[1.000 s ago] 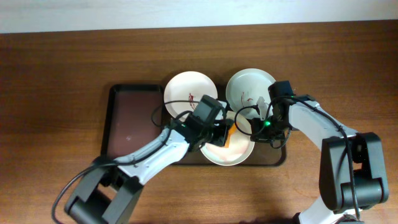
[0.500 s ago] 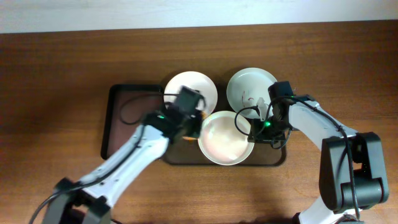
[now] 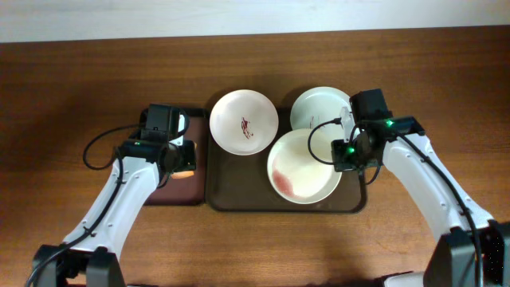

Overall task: Clean dirty plates on tray and stack at the side
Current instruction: 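Lift the front plate with the right gripper and place it at the right side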

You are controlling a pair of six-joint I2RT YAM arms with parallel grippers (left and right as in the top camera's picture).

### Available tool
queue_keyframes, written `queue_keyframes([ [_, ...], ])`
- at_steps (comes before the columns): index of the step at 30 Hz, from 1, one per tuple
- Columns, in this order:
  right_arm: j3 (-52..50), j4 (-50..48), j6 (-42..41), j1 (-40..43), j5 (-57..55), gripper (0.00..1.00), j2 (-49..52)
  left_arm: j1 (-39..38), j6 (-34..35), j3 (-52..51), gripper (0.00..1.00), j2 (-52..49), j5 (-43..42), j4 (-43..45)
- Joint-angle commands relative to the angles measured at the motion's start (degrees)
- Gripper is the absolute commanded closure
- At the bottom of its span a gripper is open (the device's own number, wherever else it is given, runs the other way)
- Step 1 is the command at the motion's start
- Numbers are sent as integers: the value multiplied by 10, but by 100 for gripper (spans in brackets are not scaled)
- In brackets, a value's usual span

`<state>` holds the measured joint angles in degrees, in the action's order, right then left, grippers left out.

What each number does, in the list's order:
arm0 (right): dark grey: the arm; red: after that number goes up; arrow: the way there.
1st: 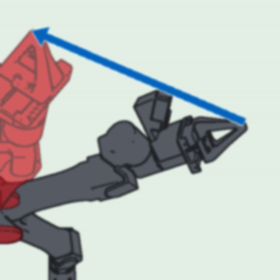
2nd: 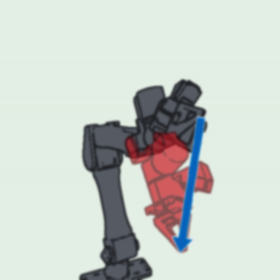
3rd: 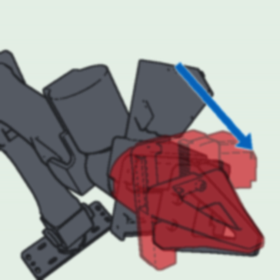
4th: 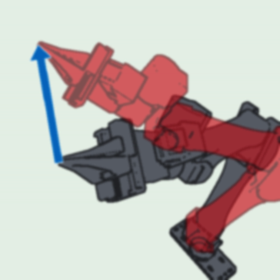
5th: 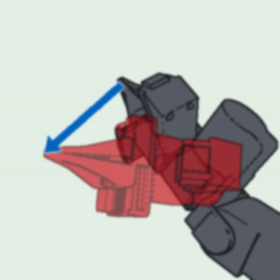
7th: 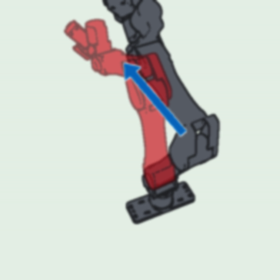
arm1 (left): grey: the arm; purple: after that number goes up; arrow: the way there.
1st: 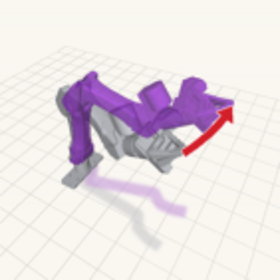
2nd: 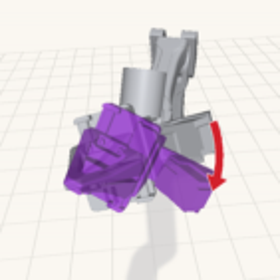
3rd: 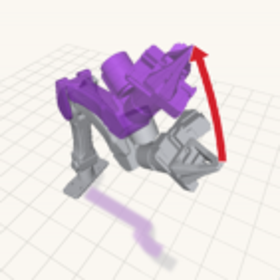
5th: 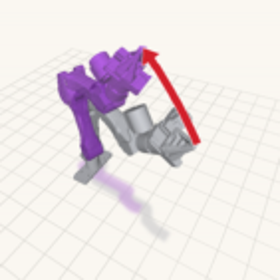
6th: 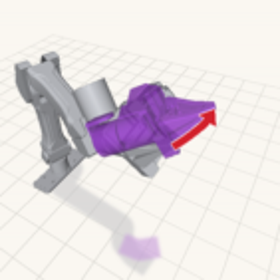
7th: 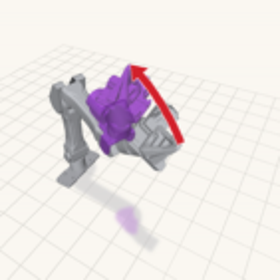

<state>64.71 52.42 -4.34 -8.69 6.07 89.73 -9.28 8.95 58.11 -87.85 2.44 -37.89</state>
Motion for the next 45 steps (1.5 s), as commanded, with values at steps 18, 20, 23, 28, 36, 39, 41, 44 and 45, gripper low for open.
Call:
queue_keyframes([
  [18,12,-103,-94,-438,-764,96,-49,3,-9,-3,100,-61,4,19],
  [20,12,-104,-95,-438,-764,96,-49,3,-9,-3,100,-61,4,18],
  [23,12,-103,-95,-438,-764,96,-49,3,-9,-3,100,-61,4,18],
  [28,13,-101,-159,-289,-533,96,-49,3,-9,-3,100,-61,4,18],
  [36,20,-107,-159,304,-52,96,-41,3,-9,-3,100,-61,3,18],
  [39,20,-114,-156,404,-52,96,14,3,-9,-3,100,-61,3,18],
  [41,20,-150,-155,414,-50,96,54,3,-9,-3,100,-61,3,18],
  [44,20,-200,-130,406,-11,95,67,3,-9,-3,100,-61,4,18],
  [45,20,-208,-125,400,10,70,67,3,-9,-3,100,-61,4,18],
])
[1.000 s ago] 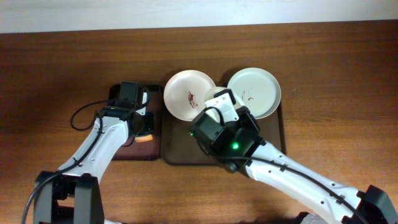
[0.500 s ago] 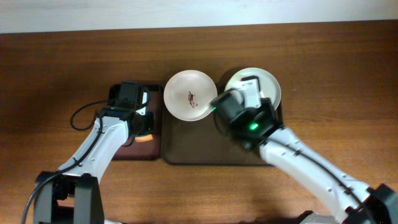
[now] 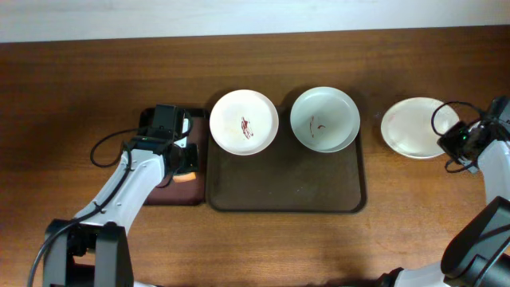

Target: Clean dirty plates on tray and stack at the side

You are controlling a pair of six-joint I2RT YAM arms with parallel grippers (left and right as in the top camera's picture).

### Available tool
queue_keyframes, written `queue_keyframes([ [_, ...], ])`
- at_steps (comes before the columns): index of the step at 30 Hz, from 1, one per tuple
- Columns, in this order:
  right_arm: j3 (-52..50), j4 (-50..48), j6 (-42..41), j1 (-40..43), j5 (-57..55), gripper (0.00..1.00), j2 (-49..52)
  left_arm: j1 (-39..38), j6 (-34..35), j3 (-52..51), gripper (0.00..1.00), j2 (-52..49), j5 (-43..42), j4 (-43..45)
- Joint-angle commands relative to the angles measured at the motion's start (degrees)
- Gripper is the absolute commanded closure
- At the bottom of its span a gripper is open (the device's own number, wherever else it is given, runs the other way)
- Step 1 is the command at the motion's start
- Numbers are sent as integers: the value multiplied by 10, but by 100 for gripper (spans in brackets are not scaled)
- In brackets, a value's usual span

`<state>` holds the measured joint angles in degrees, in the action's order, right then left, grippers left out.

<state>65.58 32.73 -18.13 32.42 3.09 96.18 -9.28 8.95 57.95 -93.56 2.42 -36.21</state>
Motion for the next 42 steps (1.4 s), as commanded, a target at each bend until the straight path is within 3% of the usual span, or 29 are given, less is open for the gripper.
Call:
queue_keyframes([
  [1,11,-13,40,-19,100,55,2,3,-9,-2,100,-4,4,1],
  [5,11,0,94,-135,269,48,0,3,-9,-2,100,-4,4,1],
  [10,11,-35,101,-375,194,41,1,3,-9,-2,100,-4,4,1],
  [12,11,-65,98,-436,156,36,7,3,-9,-2,100,-4,4,2],
  [15,11,-120,49,-505,101,37,54,3,-9,-2,100,-4,4,2],
  [20,11,-189,-18,-539,101,41,135,3,-9,-2,100,-4,4,6],
  [24,11,-217,-94,-541,82,51,161,3,-9,-2,100,-4,4,6],
  [26,11,-219,-95,-543,82,61,167,3,-9,-2,100,-4,4,6],
  [29,11,-214,-94,-543,83,85,167,3,-9,-2,100,-4,4,6],
  [32,11,-166,-82,-535,82,96,149,3,-9,-2,100,-4,4,6],
  [36,11,-16,-63,-530,83,96,112,3,-9,-2,100,-4,2,10],
  [37,11,16,-61,-530,82,96,112,3,-9,-2,100,-4,-15,15],
  [39,11,24,-61,-530,82,96,112,3,-9,-2,100,-4,-186,51],
  [41,11,25,-61,-530,82,96,112,-6,-6,-2,100,-4,-305,82],
  [42,11,25,-61,-530,82,96,112,-21,27,-2,100,-5,-307,84],
])
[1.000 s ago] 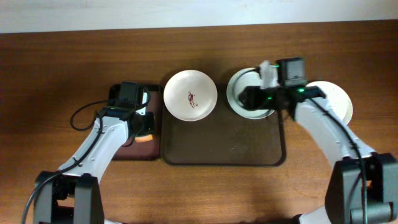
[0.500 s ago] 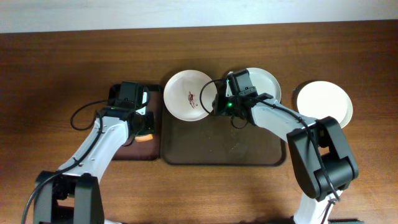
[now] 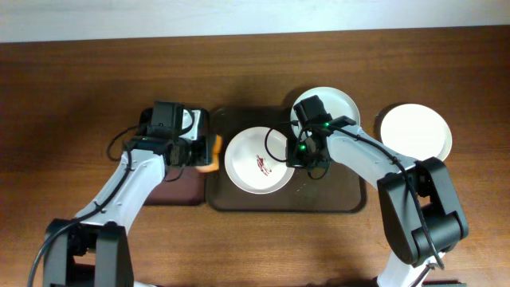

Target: Clean dirty plates on tray and stack at the side

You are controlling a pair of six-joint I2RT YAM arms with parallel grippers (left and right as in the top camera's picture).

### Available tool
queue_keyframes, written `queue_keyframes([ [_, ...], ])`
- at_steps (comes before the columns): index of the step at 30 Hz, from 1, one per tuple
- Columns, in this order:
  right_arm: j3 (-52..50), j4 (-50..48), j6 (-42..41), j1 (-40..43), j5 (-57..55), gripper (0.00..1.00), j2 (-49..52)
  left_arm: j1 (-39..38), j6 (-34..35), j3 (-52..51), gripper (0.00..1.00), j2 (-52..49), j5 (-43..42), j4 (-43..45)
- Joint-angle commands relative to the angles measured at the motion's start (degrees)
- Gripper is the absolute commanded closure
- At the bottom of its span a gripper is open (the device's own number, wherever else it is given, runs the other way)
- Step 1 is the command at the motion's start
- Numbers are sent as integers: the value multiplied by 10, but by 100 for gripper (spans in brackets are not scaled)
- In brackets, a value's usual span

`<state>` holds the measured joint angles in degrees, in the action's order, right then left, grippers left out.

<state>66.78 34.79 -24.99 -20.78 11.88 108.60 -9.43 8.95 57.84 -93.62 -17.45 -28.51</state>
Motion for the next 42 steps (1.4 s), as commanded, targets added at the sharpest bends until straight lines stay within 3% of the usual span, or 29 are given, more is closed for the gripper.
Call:
queue_keyframes([
  [1,-1,6,7,2,-5,96,-12,-41,61,-1,100,-13,-108,9],
  [3,-1,6,7,2,-6,96,-12,-72,140,-1,100,-42,-109,17],
  [9,-1,5,7,2,-6,96,-12,-144,226,-1,100,-120,-195,151],
  [13,-1,5,7,2,-6,96,-12,-165,274,-1,100,-153,-220,207],
  [17,-1,6,7,2,-5,96,-12,-165,280,-1,100,-155,-220,210],
  [24,-1,6,7,2,-5,96,-12,-164,279,-2,100,-155,-94,183],
  [28,-1,6,7,2,-5,96,-12,-159,183,-2,100,-154,22,186],
  [33,-1,9,7,2,-5,96,-12,-114,177,2,100,-149,34,190],
  [37,-1,10,7,2,-5,96,-12,-80,124,4,100,-76,20,184],
  [39,-1,11,7,2,-5,96,-12,-80,67,4,100,4,8,122],
  [42,-1,11,7,2,-5,96,-12,-65,44,4,100,75,149,18],
])
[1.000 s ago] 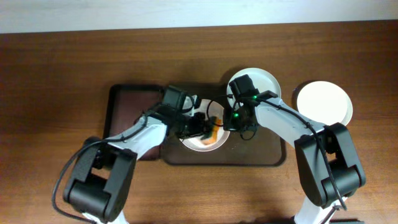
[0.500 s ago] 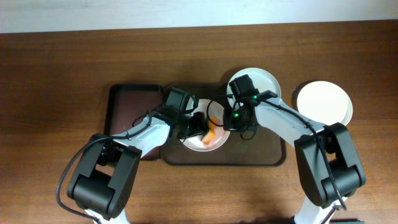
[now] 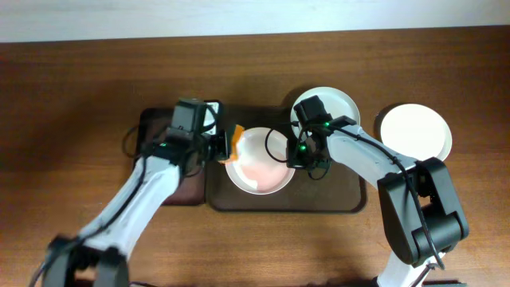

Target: Clean dirty plates on tray and stack at the side

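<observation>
A white plate [image 3: 261,166] lies in the middle of the dark tray [image 3: 319,198], its face smeared pale pink. At the plate's left rim, my left gripper [image 3: 229,142] is shut on an orange sponge [image 3: 236,133] that touches the plate. My right gripper [image 3: 293,151] is shut on the plate's right rim. A second white plate [image 3: 333,100] sits at the tray's back right, partly under my right arm. A white plate [image 3: 414,131] with no marks rests on the table to the right of the tray.
A small dark mat [image 3: 182,191] lies against the tray's left side, under my left arm. Bare wooden table surrounds the tray. My right arm reaches across the tray's right half.
My left gripper has moved right with the sponge, from the tray's left edge to the plate's left rim. The red mark on the plate is now a pale pink smear. The right arm has not moved.
First my right gripper held a pink-smeared plate over the tray while the left stayed at the mat. Then that plate lay on the table at the right. Then the right gripper held the red-marked plate at mid tray, where the sponge now touches it.
</observation>
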You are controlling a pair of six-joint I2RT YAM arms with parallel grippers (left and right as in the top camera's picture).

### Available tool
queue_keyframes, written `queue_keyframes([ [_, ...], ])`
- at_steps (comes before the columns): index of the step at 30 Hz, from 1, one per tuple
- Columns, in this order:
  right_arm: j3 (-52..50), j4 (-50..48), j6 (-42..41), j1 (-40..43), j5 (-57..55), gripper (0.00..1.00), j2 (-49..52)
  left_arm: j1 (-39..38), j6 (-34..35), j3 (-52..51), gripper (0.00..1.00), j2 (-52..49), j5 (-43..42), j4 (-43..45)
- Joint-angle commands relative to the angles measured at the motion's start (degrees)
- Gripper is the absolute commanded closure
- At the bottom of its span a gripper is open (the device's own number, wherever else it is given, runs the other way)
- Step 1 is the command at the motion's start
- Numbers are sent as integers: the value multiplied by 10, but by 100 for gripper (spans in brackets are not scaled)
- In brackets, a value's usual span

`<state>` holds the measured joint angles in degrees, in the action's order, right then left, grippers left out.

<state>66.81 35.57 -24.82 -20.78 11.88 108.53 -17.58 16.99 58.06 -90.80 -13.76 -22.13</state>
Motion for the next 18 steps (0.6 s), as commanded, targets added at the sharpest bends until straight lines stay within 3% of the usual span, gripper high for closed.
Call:
queue_keyframes([
  [1,-1,4,6,2,-5,96,-11,43,-37,2,100,45,165,-86],
  [4,-1,4,6,2,-5,96,-11,97,-55,1,100,1,202,-109],
  [9,-1,5,6,2,-5,96,-11,101,-156,1,100,-101,202,-73],
  [10,-1,5,6,2,-5,96,-11,101,-169,1,73,-101,203,-73],
  [11,-1,5,6,2,-5,96,-11,101,-169,1,38,-101,203,-71],
  [16,-1,5,5,2,-3,96,-11,101,-168,1,35,-123,202,-35],
  [18,-1,5,5,2,-3,96,-11,101,-167,1,43,-143,192,-11],
])
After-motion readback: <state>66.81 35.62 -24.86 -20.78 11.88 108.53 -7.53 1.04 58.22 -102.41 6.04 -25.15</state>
